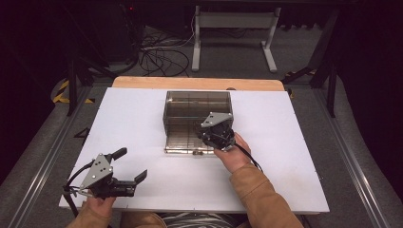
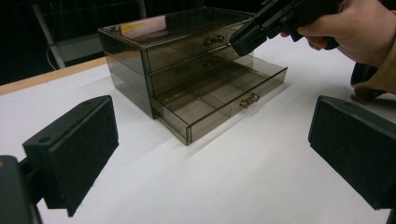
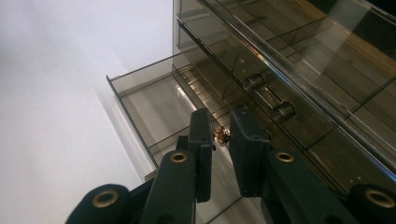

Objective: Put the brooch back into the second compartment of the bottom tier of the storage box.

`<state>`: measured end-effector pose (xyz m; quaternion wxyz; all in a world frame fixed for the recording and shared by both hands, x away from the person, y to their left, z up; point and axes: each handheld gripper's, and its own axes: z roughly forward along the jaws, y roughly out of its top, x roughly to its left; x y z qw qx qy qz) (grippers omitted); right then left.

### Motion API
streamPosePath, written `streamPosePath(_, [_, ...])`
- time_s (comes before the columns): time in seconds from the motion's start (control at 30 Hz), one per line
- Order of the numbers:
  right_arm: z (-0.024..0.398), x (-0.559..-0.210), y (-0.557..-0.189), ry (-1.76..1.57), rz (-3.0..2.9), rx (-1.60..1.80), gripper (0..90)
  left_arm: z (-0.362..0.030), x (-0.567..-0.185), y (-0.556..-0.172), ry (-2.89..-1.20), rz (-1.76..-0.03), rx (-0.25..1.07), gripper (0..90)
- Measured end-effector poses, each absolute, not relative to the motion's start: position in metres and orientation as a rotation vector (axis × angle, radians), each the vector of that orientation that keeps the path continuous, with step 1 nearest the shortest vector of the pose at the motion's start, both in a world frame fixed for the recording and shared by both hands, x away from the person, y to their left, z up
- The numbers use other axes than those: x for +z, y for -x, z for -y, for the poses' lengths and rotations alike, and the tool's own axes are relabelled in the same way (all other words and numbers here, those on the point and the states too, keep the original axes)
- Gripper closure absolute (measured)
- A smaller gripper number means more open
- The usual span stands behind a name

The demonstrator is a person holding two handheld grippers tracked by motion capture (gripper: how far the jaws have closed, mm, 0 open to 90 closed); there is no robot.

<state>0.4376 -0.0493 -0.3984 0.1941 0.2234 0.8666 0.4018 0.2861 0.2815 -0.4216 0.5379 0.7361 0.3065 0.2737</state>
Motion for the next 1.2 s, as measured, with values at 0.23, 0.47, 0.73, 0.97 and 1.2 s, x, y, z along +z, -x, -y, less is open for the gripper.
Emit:
streamPosePath(0.23, [0.05, -0.401, -0.44, -0.643, -2.444, 1.138, 79.5, -0.281, -0.422, -0.286, -1.747, -0.734, 0.645, 2.5])
streamPosePath(0.47, [0.048, -0.41, -0.447, -0.661, -2.48, 1.111, 79.4, -0.281, -0.422, -0.286, -1.748, -0.733, 0.646, 2.6])
streamPosePath(0.73, [0.044, -0.42, -0.454, -0.681, -2.511, 1.07, 79.3, -0.281, -0.422, -0.286, -1.748, -0.732, 0.645, 2.6])
streamPosePath(0.97, [0.041, -0.427, -0.457, -0.69, -2.536, 1.043, 79.3, -0.281, -0.422, -0.286, -1.751, -0.729, 0.651, 2.6])
streamPosePath(1.2, [0.038, -0.432, -0.459, -0.695, -2.555, 1.019, 79.3, -0.281, -0.422, -0.286, -1.749, -0.735, 0.64, 2.6])
